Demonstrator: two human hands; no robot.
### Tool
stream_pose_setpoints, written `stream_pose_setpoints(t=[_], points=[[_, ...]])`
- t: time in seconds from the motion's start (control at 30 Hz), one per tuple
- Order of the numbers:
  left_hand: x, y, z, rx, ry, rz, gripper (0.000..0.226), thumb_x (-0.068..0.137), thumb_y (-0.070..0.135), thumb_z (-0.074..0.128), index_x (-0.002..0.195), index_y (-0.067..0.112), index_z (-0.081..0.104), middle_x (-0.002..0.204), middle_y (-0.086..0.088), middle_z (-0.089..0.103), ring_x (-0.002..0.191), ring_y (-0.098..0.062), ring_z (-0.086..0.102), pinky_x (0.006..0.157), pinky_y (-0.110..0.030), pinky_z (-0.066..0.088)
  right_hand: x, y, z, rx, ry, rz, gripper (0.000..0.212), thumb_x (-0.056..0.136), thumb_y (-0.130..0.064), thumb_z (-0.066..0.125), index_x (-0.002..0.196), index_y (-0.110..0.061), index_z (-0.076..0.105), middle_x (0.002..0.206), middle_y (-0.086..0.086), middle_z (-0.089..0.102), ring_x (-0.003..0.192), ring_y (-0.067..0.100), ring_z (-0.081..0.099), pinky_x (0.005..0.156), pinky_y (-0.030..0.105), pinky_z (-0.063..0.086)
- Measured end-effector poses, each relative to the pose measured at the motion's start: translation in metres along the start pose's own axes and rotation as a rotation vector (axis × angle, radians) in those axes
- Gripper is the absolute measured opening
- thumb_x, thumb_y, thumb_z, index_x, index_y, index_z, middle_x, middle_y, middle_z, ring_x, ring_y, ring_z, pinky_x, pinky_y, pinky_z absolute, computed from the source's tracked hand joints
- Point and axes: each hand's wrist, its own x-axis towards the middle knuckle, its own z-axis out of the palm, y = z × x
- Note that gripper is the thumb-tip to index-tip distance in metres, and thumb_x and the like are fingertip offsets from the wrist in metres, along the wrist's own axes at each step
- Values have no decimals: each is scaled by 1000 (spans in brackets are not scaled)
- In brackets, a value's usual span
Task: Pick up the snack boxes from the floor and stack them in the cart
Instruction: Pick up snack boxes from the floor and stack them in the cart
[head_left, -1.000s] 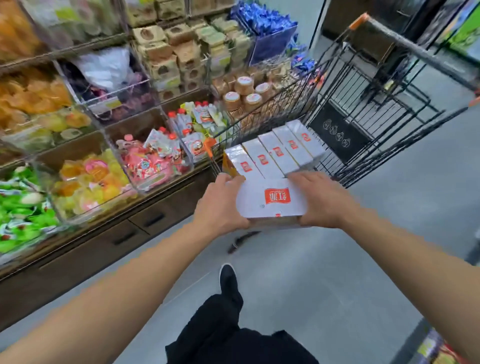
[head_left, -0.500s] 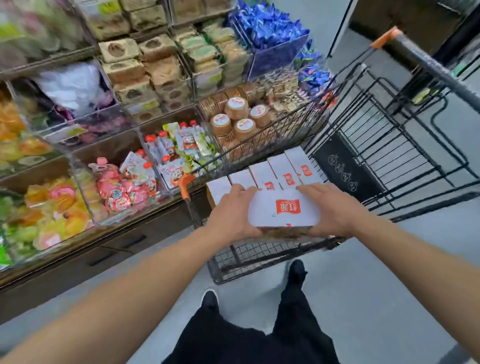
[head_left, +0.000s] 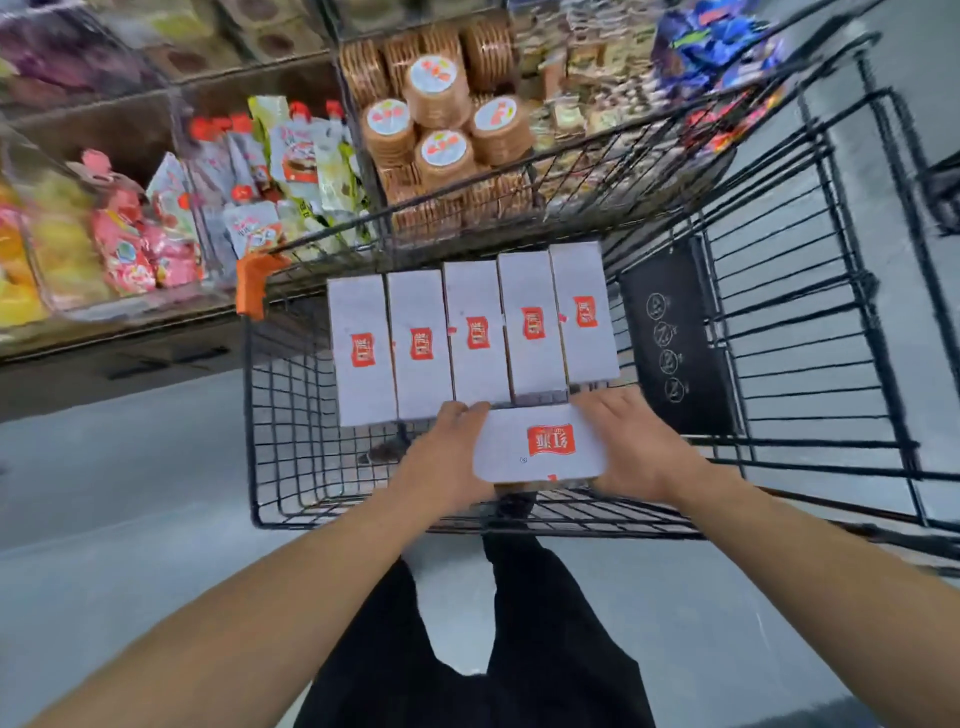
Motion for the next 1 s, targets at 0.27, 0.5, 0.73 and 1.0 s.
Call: stream_pose_setpoints(t=[0.27, 0.5, 0.73, 1.0], points=[[59, 2, 41, 43, -62, -68, 79, 76, 23, 74, 143, 16, 33, 140, -10, 36, 121, -27, 51, 95, -37, 46, 43, 40, 34, -118, -159, -10, 102, 75, -40, 75, 153, -17, 12, 154, 3, 23, 135, 27, 25, 114, 41, 32], [90, -12, 87, 86, -226, -103, 83, 80, 23, 69, 149, 16, 24, 150, -9, 29, 126, -31, 49, 99, -43, 48, 64, 72, 66, -144, -432, -32, 102, 76, -36, 73, 154, -18, 12, 156, 8, 24, 136, 32, 35, 109, 44, 40], [89, -11, 82, -50, -218, -154, 79, 79, 24, 63, 150, 17, 28, 153, -8, 32, 136, -27, 38, 110, -38, 38, 67, 62, 61, -180, -431, 28, 92, 79, -43, 61, 154, -23, 14, 156, 5, 29, 137, 31, 35, 111, 47, 35], [33, -25, 25, -158, -51, -197, 59, 90, 28, 58, 145, 11, 42, 146, -10, 47, 133, -25, 44, 107, -30, 36, 58, -21, 16, -94, -259, 3, 71, 88, -37, 60, 150, -18, 31, 153, 8, 37, 137, 30, 39, 110, 45, 39]])
